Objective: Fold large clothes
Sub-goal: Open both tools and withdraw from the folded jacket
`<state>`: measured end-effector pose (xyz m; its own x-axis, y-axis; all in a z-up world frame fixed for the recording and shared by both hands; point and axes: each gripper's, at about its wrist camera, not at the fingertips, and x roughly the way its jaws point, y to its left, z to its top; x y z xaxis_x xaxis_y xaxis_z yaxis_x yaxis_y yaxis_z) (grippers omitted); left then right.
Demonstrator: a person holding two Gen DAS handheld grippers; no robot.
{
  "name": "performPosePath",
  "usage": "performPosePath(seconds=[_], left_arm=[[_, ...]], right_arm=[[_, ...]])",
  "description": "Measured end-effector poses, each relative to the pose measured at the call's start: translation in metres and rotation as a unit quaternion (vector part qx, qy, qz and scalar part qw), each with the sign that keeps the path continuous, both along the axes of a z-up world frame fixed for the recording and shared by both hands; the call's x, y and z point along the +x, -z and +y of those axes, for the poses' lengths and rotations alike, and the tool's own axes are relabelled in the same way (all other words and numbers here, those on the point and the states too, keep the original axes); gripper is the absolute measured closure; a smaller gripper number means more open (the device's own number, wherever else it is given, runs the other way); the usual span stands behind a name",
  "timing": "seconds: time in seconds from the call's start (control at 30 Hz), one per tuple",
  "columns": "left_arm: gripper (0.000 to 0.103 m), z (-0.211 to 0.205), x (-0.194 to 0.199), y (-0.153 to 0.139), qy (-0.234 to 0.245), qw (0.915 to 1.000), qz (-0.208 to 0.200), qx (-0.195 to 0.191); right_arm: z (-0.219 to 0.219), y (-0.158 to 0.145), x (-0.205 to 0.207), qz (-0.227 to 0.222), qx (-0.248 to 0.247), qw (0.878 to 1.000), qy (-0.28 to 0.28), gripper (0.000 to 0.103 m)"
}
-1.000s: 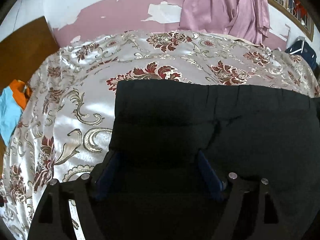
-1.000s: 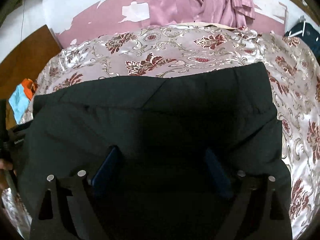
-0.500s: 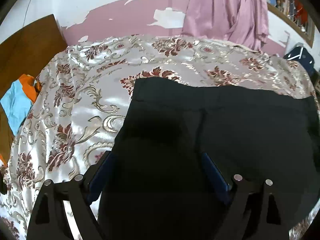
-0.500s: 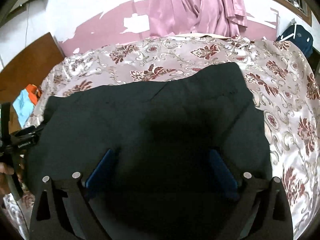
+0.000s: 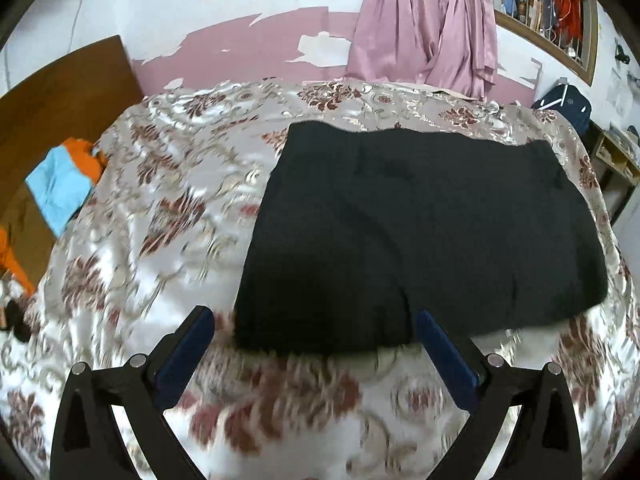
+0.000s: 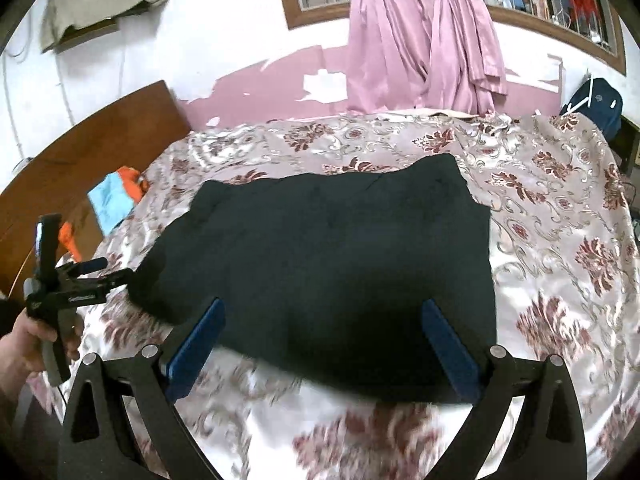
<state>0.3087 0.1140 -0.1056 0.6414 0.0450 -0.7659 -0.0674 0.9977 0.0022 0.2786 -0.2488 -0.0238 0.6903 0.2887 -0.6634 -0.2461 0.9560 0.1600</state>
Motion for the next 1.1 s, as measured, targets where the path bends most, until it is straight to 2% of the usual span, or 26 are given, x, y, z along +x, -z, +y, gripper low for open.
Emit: performPosePath(seconds=[0.13,0.23,0.4,0.6,0.73,0.93,1.1], left_arm=[[0.000,0.001,-0.042,-0.015,-0.003,0.9998,0.004,-0.019],[0.000,-0.002,-0.077,-0.034,0.005,0.9997,-0.005,-0.024],[0.000,-0.005,-0.139,-0.062,0.017,0.9996,-0.023,0.007],[0.000,-0.009,-0.189,-0.077,0.017,0.9985,-0.025,0.045],[0.000,-0.016,-0.208,-0.087,0.007,0.9981,-0.029,0.055],[0.000,-0.027,-0.230,-0.101,-0.010,0.9968,-0.026,0.075],[0.000,-0.026,-0.250,-0.115,-0.031,0.9967,-0.032,0.068]], right_arm=[[-0.009,-0.009,-0.050,-0.003,-0.004,1.000,-0.005,0.005],[-0.022,-0.020,-0.101,-0.013,0.017,1.000,-0.016,0.005],[-0.053,-0.035,-0.172,-0.030,0.052,0.998,0.003,0.005],[-0.094,-0.028,-0.240,-0.027,0.084,0.995,0.055,0.003],[-0.113,-0.021,-0.266,-0.026,0.094,0.993,0.073,0.003],[-0.139,-0.014,-0.286,-0.051,0.107,0.989,0.084,0.003],[-0.144,-0.003,-0.298,-0.072,0.141,0.984,0.085,0.002]])
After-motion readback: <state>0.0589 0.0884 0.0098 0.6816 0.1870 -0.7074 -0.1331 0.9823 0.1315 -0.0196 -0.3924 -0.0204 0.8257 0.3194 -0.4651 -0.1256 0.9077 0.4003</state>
